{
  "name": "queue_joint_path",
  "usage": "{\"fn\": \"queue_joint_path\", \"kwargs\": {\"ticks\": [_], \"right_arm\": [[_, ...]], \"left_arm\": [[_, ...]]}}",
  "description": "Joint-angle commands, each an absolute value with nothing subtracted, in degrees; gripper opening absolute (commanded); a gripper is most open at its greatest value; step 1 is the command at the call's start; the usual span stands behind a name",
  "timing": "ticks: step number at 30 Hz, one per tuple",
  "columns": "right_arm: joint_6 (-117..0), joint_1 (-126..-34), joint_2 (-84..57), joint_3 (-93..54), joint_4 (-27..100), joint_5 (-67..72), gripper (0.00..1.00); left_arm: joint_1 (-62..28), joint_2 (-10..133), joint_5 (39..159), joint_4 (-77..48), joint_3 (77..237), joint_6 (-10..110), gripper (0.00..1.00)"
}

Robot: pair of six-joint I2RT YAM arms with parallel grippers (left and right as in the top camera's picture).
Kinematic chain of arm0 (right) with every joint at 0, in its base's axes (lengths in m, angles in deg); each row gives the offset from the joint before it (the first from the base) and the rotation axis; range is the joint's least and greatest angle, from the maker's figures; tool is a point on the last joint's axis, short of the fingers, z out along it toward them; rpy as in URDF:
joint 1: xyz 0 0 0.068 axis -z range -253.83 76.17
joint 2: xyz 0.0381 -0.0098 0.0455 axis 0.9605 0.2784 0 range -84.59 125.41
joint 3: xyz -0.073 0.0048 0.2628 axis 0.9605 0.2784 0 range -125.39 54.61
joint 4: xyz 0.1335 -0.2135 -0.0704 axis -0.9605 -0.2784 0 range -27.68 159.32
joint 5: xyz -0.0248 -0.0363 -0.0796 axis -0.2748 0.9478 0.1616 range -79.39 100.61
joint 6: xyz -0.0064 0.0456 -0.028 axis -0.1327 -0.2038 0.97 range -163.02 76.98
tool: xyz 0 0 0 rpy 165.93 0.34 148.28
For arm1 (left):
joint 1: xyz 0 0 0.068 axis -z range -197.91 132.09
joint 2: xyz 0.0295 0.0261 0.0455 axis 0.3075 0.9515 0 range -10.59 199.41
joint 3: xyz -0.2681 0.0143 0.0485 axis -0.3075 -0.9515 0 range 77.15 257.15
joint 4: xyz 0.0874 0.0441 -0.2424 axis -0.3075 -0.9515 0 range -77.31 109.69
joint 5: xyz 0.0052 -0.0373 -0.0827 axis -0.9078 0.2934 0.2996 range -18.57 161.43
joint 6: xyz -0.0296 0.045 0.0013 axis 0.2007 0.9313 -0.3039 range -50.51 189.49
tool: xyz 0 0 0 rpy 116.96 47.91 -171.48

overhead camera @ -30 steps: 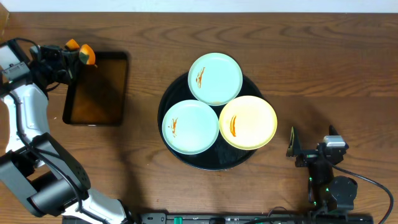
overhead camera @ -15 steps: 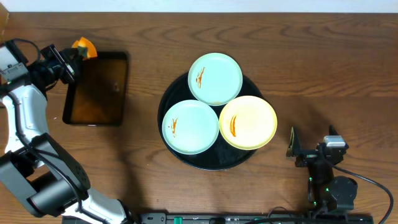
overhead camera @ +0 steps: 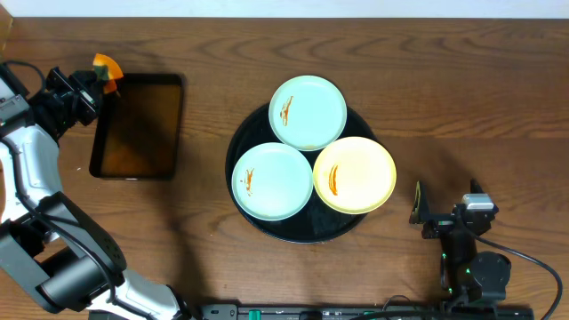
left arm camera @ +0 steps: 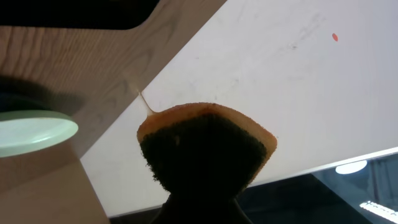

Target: Clean dirty plates on tray and stack at the side

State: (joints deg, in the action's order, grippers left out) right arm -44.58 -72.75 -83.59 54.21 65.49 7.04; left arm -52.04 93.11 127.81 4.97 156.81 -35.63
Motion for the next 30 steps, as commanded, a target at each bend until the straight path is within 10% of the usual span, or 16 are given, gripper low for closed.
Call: {"fn": "queue_joint_path", "kwargs": {"ticks": [1, 15, 25, 30], "right_arm": [[-45.3, -71.2, -83.8, 54.2, 65.2, 7.2, 0.99], [-45.3, -71.2, -83.8, 54.2, 65.2, 7.2, 0.99], [-45.3, -71.2, -83.8, 54.2, 65.2, 7.2, 0.99], [-45.3, -71.2, -83.8, 54.2, 65.2, 7.2, 0.99]], "left_arm": [[-52.2, 91.5, 128.3, 5.2, 157.1, -38.3, 0.07], [-52.2, 91.5, 134.4, 5.3, 157.1, -38.1, 0.07], [-49.6, 92.8, 75.8, -16.0, 157.0, -2.9, 0.07], [-50.0, 92.7, 104.0, -5.6, 157.0, -1.4, 0.07]]}}
